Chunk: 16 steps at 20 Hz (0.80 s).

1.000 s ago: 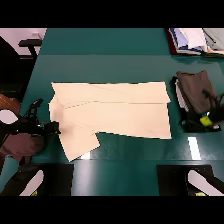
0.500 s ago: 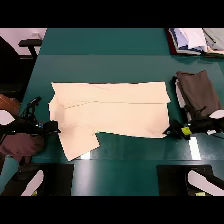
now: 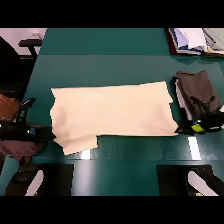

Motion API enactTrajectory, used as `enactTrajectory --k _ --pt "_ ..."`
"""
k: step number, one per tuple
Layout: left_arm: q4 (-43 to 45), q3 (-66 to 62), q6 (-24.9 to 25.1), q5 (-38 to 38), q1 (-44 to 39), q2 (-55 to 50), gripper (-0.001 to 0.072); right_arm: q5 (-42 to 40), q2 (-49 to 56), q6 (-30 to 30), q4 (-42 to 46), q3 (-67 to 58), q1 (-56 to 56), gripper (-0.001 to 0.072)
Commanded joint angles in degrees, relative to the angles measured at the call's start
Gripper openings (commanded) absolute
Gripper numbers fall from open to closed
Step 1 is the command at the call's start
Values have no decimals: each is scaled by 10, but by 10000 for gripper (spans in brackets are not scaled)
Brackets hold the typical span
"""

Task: Fold the shirts.

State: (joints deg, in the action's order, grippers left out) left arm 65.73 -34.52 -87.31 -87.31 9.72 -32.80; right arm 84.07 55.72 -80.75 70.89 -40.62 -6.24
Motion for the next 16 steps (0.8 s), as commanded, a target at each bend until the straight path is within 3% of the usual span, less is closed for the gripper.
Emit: enactTrajectory --k 1,3,7,11,14,15,16 --pt "-16 -2 -24 -64 0 27 20 61 -59 -19 52 -41 -12 13" --pt "-30 -7 -20 -14 0 -1 20 47 -35 -24 52 -89 3 13" --pt "-31 -90 36 81 0 -125 20 5 106 -28 50 -201 71 13" --pt "-17 -201 68 140 0 -295 22 -28 257 -28 -31 -331 84 13" --pt "-17 -247 83 180 0 -384 23 -30 339 -28 -40 -407 84 21" --pt "-17 -256 83 190 0 -401 51 -26 357 -28 -45 -427 84 148" --pt "-17 -262 82 195 0 -411 317 -20 374 -27 -61 -447 80 368"
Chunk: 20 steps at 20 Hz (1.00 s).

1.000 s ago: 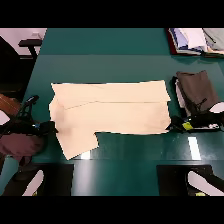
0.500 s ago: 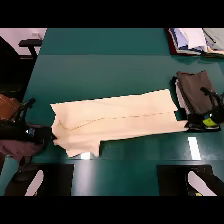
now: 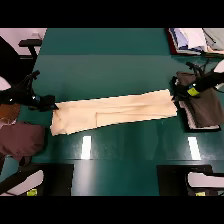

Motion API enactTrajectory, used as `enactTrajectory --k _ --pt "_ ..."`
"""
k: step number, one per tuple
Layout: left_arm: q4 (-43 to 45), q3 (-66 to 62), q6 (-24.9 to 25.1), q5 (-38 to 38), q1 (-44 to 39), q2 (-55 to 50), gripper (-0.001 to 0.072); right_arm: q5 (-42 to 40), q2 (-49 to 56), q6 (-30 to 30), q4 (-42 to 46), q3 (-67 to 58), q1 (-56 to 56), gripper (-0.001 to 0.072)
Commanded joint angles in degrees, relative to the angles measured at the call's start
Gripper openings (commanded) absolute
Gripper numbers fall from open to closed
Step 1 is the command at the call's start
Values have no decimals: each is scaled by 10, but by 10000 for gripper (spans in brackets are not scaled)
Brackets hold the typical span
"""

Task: Fold the shirts.

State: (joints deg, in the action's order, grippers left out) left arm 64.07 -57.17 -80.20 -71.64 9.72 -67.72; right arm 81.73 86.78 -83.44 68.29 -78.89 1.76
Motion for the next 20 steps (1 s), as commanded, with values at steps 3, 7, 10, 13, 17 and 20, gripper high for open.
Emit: enactTrajectory --k 3,7,10,13,17,20 --pt "-1 -62 3 30 0 -62 362 27 71 29 -72 -93 -30 458" --pt "-32 -91 13 -8 -1 -61 30 34 48 41 -70 -35 -97 593" --pt "-55 -91 12 10 -38 -62 22 25 65 74 -92 21 -130 593" --pt "-54 -91 -6 52 -113 -62 22 14 97 91 -118 33 -123 591" --pt "-54 -91 -39 113 -206 -73 22 -5 132 92 -118 33 -85 590" --pt "-56 -92 -53 140 -254 -106 21 3 146 107 -118 33 -56 459"
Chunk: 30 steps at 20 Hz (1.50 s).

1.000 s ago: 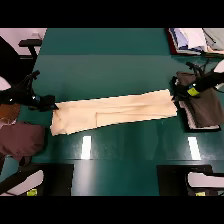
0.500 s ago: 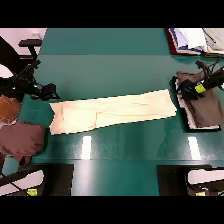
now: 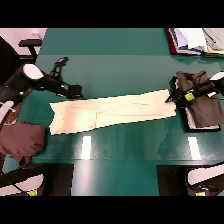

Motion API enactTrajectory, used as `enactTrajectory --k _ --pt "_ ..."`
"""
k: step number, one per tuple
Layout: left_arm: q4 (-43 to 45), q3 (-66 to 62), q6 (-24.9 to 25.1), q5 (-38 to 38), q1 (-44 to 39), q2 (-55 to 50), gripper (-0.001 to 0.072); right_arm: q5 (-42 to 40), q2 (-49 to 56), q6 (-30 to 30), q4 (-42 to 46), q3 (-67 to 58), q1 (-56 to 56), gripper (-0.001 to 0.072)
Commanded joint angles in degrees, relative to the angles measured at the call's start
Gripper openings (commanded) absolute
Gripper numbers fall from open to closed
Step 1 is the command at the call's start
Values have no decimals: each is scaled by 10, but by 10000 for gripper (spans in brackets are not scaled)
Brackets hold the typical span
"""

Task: Fold the shirts.

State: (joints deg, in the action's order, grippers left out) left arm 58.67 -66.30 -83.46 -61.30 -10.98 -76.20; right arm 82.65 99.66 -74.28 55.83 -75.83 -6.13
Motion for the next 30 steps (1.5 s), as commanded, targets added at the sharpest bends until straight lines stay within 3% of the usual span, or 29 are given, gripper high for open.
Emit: enactTrajectory --k 1,3,4,11,19,25,30 --pt "-4 -5 -21 39 -60 -37 22 -4 16 24 7 2 30 350" --pt "-4 -30 -21 38 -86 -76 22 17 15 40 7 -17 37 64" --pt "-5 -47 -22 38 -99 -97 22 29 8 41 6 -31 36 13" --pt "-8 -172 -36 38 -165 -228 22 40 -109 19 -140 -140 65 13" --pt "-6 -205 -54 37 -194 -291 21 40 -141 -29 -159 -243 185 13" --pt "9 -265 -65 -5 -174 -271 22 28 -141 -32 -163 -284 256 13" --pt "91 -313 -65 -42 -75 -143 22 -20 -135 -31 -203 -286 332 14"
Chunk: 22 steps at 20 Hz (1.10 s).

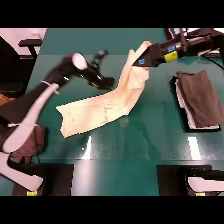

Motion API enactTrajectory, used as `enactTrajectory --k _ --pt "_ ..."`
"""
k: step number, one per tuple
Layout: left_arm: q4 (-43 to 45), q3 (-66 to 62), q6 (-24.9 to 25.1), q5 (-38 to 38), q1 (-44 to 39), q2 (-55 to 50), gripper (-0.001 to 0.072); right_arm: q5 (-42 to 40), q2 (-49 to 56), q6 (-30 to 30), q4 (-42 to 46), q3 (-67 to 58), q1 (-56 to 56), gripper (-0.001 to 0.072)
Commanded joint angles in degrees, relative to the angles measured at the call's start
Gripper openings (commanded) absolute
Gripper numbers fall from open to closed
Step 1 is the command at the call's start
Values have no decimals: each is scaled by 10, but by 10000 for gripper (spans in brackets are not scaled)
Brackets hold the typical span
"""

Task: Fold the shirts.

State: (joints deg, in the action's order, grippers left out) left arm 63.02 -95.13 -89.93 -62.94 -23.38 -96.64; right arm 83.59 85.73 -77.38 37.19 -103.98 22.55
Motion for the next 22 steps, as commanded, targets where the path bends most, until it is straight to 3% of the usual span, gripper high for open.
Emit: enactTrajectory --k 1,7,9,11,14,19,21,22 --pt "67 -28 -1 -29 78 97 23 -41 12 4 -17 -5 71 14" --pt "122 -30 -1 -43 219 267 22 -183 133 66 -16 -23 273 39" --pt "122 -29 0 -60 242 287 23 -188 194 83 -16 -73 318 385" --pt "123 -30 2 -90 254 292 23 -142 234 82 -9 -122 332 384" --pt "125 -30 10 -116 255 292 22 -87 220 56 94 -102 292 362" --pt "111 -28 14 -120 248 291 22 -79 112 13 195 106 124 372" --pt "112 -28 18 -116 227 290 22 -87 91 6 191 177 56 636" --pt "112 -28 19 -106 214 290 22 -90 92 -2 180 200 28 634"
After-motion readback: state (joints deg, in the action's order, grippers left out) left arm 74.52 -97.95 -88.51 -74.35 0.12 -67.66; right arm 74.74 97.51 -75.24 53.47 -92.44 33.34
